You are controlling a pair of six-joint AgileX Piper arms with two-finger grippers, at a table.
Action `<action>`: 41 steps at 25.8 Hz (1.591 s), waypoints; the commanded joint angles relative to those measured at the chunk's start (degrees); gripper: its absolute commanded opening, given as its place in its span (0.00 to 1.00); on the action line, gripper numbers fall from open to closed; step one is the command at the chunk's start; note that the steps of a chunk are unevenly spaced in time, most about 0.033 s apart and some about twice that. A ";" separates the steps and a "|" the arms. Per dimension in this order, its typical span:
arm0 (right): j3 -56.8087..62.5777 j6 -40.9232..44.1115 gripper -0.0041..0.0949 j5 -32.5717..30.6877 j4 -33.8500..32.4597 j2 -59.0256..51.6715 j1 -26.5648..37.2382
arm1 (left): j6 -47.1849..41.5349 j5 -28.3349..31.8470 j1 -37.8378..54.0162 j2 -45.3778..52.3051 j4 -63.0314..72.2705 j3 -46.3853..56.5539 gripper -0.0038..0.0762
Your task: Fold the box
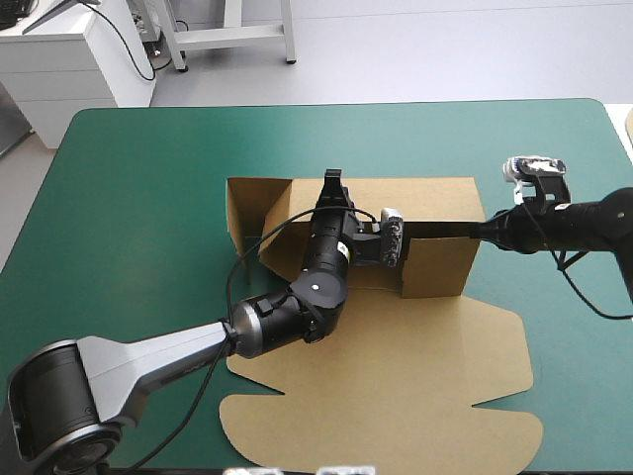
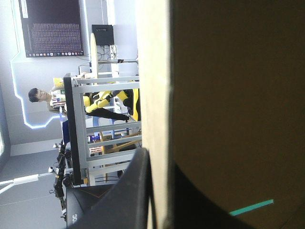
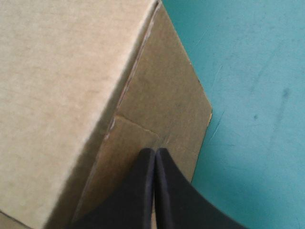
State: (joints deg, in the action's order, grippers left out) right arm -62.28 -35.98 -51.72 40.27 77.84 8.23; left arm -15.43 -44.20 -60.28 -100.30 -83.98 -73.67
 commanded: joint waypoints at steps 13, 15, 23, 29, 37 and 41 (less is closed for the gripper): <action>7.10 -9.68 0.23 7.13 -2.25 -6.63 0.05 | -1.05 4.49 -0.85 1.30 2.70 -0.63 0.04; 7.00 -10.13 0.27 6.99 -2.38 -6.63 0.05 | -1.05 4.38 -0.85 1.30 2.70 -0.63 0.04; 7.00 -15.70 0.33 3.97 -3.14 -6.63 0.05 | -1.05 4.38 -0.85 1.30 2.70 -0.63 0.04; 7.00 -19.81 0.38 2.86 -3.84 -6.63 0.05 | 0.20 4.38 -0.85 1.30 2.88 -0.63 0.04; 7.00 -21.63 0.38 2.67 -3.46 -6.45 0.05 | -0.21 4.38 -0.85 1.30 2.88 -0.63 0.04; 7.00 -26.18 0.42 3.60 2.81 -6.45 0.05 | -0.21 4.38 -0.85 1.30 2.77 -0.63 0.04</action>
State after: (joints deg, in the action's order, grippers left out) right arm -53.64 -58.74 -49.96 36.77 72.90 8.23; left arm -15.15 -43.92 -60.28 -100.30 -83.92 -73.67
